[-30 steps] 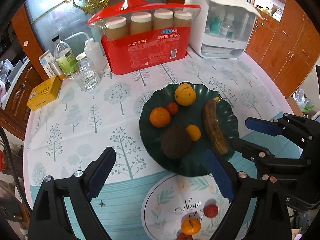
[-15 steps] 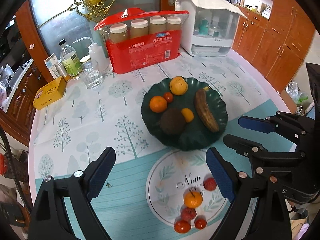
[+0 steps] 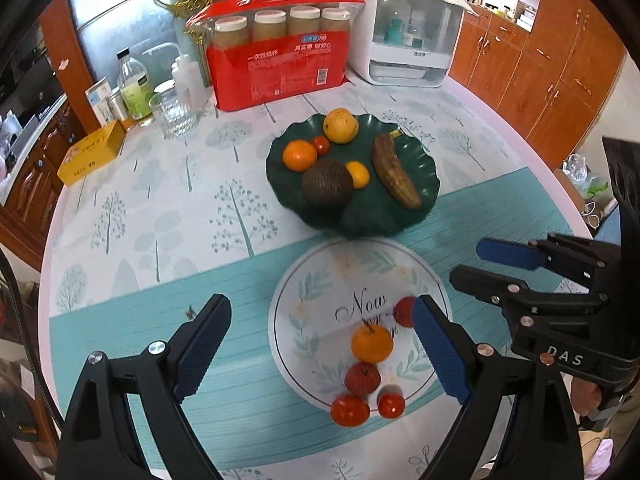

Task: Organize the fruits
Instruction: 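Withdraw both grippers back toward the white plate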

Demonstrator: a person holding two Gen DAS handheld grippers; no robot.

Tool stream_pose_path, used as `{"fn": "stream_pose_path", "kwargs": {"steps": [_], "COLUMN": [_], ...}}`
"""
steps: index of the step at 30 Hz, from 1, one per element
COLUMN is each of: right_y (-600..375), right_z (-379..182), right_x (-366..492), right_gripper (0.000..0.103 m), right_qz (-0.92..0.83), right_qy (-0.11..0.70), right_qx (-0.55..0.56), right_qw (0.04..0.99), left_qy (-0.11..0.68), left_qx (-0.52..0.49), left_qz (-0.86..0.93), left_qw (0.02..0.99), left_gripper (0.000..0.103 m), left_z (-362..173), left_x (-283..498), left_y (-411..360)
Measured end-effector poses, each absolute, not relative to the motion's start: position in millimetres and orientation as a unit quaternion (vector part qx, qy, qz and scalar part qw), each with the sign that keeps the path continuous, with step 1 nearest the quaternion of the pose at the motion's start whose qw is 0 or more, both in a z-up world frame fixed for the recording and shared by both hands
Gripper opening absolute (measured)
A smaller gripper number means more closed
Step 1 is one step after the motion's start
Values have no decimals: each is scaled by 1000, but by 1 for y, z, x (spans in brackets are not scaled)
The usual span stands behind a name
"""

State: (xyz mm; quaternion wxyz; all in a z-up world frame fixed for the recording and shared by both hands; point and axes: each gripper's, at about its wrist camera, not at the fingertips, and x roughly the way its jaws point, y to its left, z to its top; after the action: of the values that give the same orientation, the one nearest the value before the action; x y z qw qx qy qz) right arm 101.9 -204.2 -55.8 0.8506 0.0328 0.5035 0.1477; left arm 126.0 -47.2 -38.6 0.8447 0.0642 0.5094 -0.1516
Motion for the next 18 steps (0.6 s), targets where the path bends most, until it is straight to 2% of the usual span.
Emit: {"fn": "stream_pose_path", "kwargs": {"steps": [11,14,18], "right_y": [-190,-186,-177], "right_z": [-100,-108,-115], "right_x": [54,44,32], "right_gripper": [42,42,42], "right_qz": [162,172,189], "right_qy": [540,547,549], "right_qx": [7,5,-9], "right_qw": [826,819,814], "left_qy": [541,552,567], "left_qx": [65,72,74], "left_qz": [-180,-192,-212], "left_qw": [819,808,792], "left_gripper": [90,84,70], "left_z": [-98,-113,-130], "left_x": [81,73,68], "left_y": [-40,-41,-42]}}
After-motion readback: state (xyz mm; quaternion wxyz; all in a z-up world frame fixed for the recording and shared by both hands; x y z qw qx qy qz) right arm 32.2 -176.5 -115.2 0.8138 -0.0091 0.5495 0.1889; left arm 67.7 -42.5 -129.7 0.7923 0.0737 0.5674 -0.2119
